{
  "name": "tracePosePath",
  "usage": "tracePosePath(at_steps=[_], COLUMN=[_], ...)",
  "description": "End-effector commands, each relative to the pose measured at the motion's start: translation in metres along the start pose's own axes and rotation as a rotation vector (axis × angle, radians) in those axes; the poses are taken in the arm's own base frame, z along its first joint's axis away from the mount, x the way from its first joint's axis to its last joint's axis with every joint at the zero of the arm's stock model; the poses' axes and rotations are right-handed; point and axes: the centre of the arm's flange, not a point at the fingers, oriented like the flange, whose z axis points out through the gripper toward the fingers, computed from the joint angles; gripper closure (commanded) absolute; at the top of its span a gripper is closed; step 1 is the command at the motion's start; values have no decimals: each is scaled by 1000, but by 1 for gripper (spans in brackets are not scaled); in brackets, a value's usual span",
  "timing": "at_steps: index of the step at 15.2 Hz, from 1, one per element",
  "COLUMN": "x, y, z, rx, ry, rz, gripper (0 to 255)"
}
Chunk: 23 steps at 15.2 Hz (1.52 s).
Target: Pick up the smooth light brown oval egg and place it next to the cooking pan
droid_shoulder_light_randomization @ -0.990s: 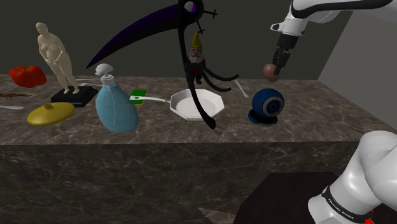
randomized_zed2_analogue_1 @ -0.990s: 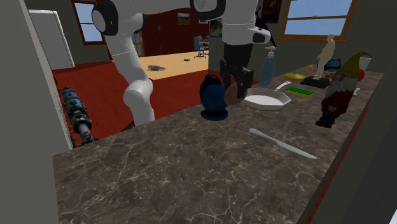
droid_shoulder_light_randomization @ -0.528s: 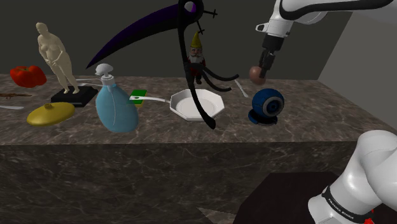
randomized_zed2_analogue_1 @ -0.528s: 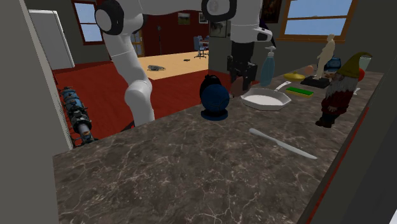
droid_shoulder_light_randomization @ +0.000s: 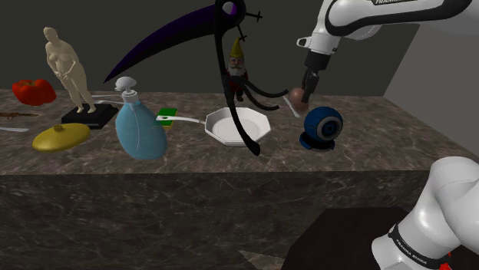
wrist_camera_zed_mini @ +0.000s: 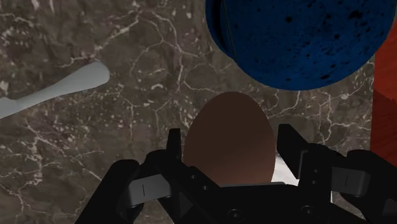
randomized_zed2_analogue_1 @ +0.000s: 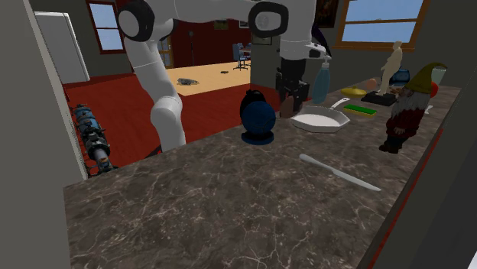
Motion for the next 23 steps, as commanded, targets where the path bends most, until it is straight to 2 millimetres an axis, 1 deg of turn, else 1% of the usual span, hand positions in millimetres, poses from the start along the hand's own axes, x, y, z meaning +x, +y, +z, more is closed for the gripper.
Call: tracePosePath(at_steps=[1,18,23], x=[-1,-11,-11], y=[1,10,10], z=[11,100,102], rx=[-1,-1,0], ry=[1,1,1], rz=[0,0,0], gripper=[255,255,255])
